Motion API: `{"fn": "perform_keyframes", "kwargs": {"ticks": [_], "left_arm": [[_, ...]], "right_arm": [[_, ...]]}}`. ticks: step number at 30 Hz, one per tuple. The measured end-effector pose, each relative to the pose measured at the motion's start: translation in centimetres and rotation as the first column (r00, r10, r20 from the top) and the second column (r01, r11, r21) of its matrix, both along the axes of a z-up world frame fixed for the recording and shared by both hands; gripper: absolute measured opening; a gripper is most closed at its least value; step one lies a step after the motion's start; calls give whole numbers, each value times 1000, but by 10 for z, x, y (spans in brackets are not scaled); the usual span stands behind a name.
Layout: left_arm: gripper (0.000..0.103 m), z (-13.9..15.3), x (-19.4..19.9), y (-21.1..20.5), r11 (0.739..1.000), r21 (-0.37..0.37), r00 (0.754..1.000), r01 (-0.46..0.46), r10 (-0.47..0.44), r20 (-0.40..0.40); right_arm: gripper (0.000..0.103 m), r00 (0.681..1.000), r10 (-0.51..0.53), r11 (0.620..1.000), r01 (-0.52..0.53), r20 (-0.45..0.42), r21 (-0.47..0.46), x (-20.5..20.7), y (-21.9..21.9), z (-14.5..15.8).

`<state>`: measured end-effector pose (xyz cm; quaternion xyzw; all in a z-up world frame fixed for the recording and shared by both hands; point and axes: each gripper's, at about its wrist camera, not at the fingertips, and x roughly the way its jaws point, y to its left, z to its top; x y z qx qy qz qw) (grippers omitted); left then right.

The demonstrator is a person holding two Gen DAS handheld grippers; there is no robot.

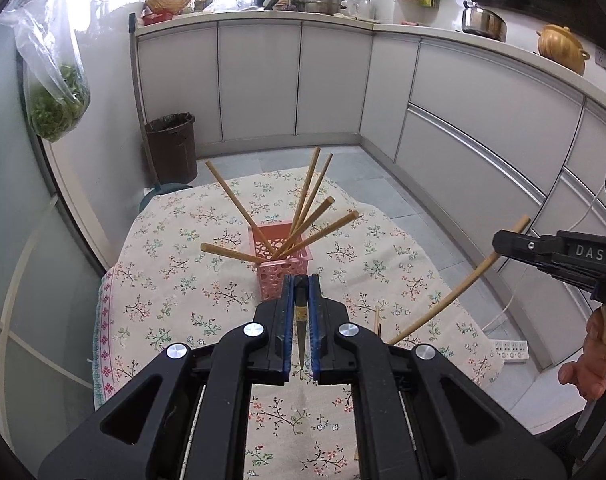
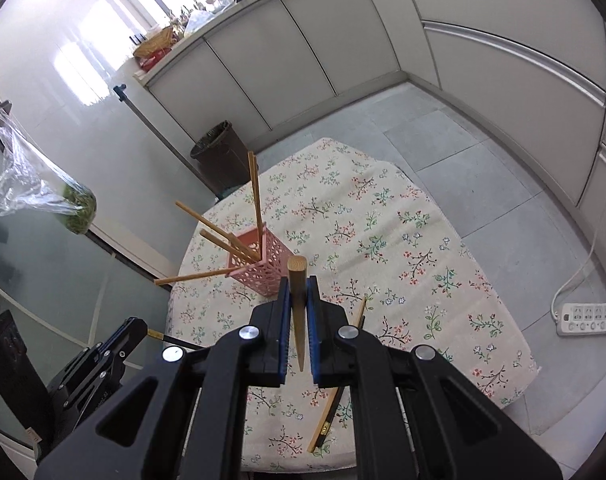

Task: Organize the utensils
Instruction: 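Lift both chopsticks upright and carry them toward the pink holder, then lower both chopsticks into the pink holder and open both tools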

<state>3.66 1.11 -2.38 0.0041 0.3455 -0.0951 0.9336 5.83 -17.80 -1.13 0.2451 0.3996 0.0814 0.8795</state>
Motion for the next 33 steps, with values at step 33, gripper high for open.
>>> {"fn": "perform_keyframes", "kwargs": {"ticks": [33], "left_arm": [[6,97,67,7,993,-36,982,-110,114,151]], "right_arm": [[8,998,48,996,-51,37,69,-11,-15,10]]}}
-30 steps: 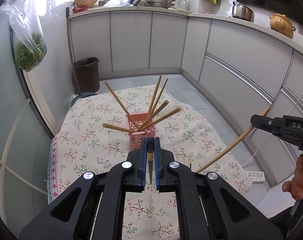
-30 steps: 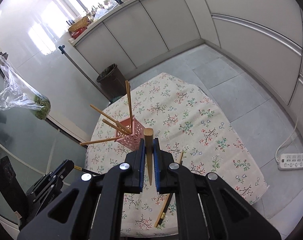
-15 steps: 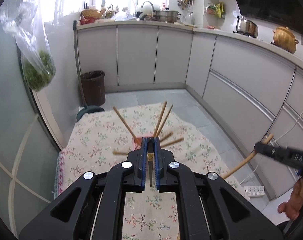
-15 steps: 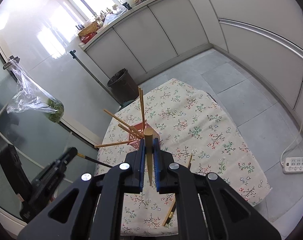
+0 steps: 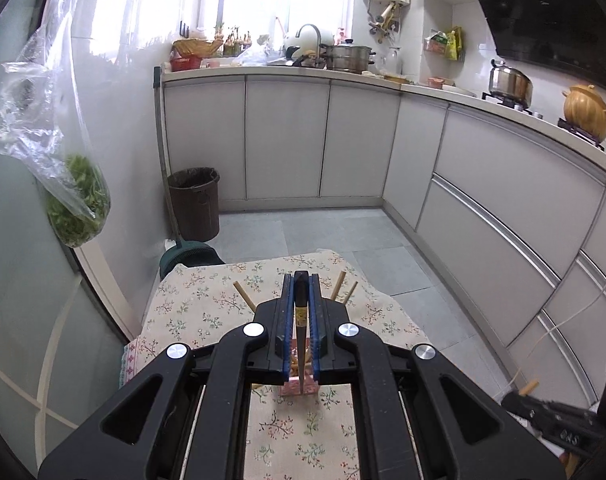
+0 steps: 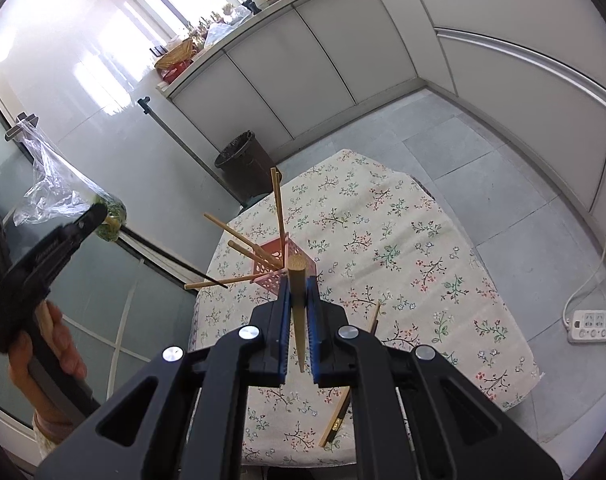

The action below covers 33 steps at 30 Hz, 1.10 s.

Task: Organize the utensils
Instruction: 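Lower both chopsticks into the pink holder and open both tools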

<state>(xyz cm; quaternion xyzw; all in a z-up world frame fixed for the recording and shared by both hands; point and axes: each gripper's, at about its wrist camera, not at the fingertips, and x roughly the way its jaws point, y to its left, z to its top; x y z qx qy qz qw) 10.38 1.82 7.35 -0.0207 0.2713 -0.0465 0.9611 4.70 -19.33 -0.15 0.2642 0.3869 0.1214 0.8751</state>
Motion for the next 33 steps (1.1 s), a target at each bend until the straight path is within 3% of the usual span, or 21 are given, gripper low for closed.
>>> {"fn": "perform_keyframes", "kwargs": {"ticks": [7,16,33], "left_arm": [[6,-19,46,2,998,-22,998,-52,51,-49],[10,-69,83,10,996,-49,989,-75,68,-131],[16,-73,22,13,994,53,987,-101,106,-118]], "right_arm": [[8,1000,20,1000,-20,-16,2,10,2,-6],[8,998,45,999,-45,-48,4,22,10,-15],[8,999,41,999,-40,-12,16,19,22,2]]}}
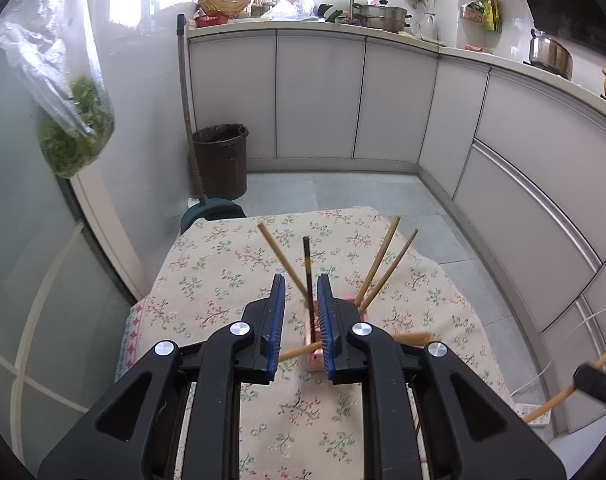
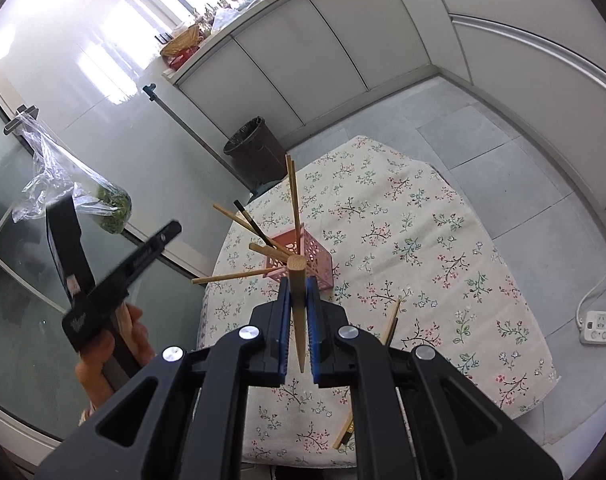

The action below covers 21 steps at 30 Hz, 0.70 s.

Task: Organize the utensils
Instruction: 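Lower both chopsticks into the pink holder and open both tools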

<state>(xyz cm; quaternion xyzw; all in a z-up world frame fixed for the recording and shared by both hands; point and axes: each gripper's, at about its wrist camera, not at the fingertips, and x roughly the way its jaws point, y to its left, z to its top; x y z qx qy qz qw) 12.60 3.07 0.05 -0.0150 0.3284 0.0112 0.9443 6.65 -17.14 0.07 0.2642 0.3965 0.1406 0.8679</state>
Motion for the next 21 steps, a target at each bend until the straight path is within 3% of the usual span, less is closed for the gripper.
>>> {"fn": "perform_keyframes", "kwargs": {"ticks": [14,21], "left_arm": [[17,-10,-19,44,992,37,993,-120,120,19],[17,-17,-12,70,989,-30,989,-148,147,-23]], "right_arm": [[8,996,12,1000,-11,89,-6,15,27,63],[8,987,-24,999,19,160,31,50,32,115]]}}
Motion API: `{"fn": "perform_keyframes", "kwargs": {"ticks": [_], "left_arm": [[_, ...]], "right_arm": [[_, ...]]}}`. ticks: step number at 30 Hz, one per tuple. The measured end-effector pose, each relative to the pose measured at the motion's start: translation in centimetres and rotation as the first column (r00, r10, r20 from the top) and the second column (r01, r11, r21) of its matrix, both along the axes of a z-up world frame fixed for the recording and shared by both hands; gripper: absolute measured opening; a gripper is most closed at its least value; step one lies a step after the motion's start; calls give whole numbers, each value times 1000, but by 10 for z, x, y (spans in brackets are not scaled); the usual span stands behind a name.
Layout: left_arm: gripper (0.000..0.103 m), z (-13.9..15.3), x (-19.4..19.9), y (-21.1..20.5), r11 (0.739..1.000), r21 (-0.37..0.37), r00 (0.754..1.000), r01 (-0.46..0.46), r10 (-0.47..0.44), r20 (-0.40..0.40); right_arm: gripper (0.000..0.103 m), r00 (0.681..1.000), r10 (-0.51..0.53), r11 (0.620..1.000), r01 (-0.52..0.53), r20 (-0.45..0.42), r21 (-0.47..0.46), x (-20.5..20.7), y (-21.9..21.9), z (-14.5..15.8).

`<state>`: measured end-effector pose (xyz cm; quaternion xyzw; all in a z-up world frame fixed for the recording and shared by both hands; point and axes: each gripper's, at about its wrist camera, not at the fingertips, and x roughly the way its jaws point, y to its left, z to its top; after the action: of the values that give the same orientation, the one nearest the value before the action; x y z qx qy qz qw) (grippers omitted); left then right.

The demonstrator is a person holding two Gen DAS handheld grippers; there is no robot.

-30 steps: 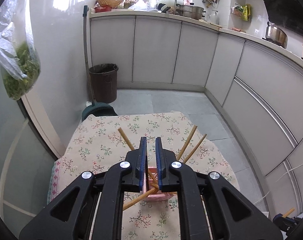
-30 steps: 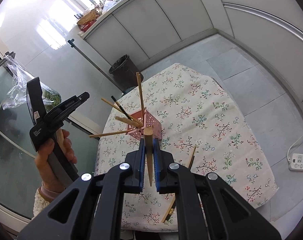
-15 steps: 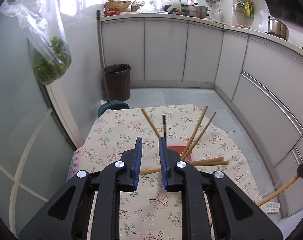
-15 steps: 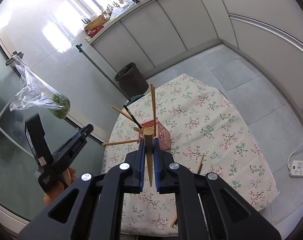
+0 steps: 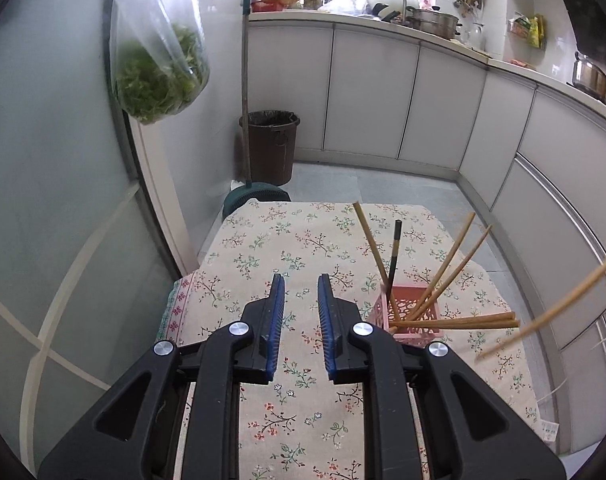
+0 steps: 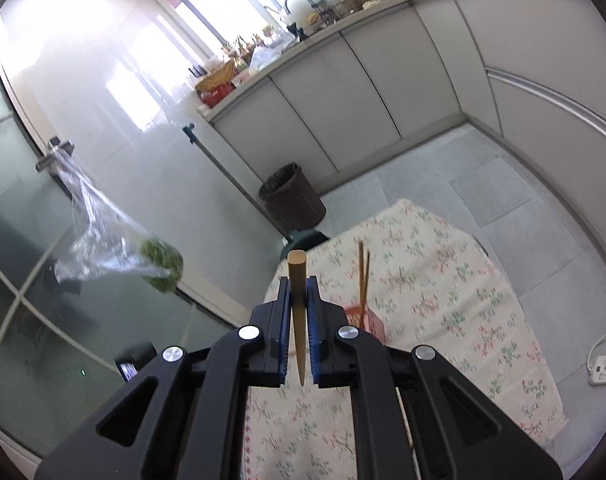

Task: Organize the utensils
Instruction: 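Lower both chopsticks into the pink holder and open both tools, then withdraw both tools from the holder toward the last chopsticks on the cloth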

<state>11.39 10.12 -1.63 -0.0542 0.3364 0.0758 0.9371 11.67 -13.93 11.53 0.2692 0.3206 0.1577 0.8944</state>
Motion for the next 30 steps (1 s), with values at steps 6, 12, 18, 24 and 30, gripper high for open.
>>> {"fn": "perform_keyframes", "kwargs": {"ticks": [6,12,18,24,30], "left_arm": [[18,-5,6,9,999,-39,1000,-4,3,-21],[18,-15,14,18,996,-81,998,-23,18,-60],[20,-9,9,15,997,-72,1000,-13,11,-27],[22,-1,2,9,996,-84,1000,6,-7,-3],[40,8,-7,1,997,-78,999,17,-14,34]], "right_arm": [[8,998,-51,995,53,22,-86,49,18,1],[8,996,-85,979,83,1,-186,90,46,-47],[12,997,-14,954,35,74,-296,97,82,-85],[17,994,-18,950,50,105,-309,71,78,-75],[19,994,-47,938,77,95,-339,55,67,-72]]}}
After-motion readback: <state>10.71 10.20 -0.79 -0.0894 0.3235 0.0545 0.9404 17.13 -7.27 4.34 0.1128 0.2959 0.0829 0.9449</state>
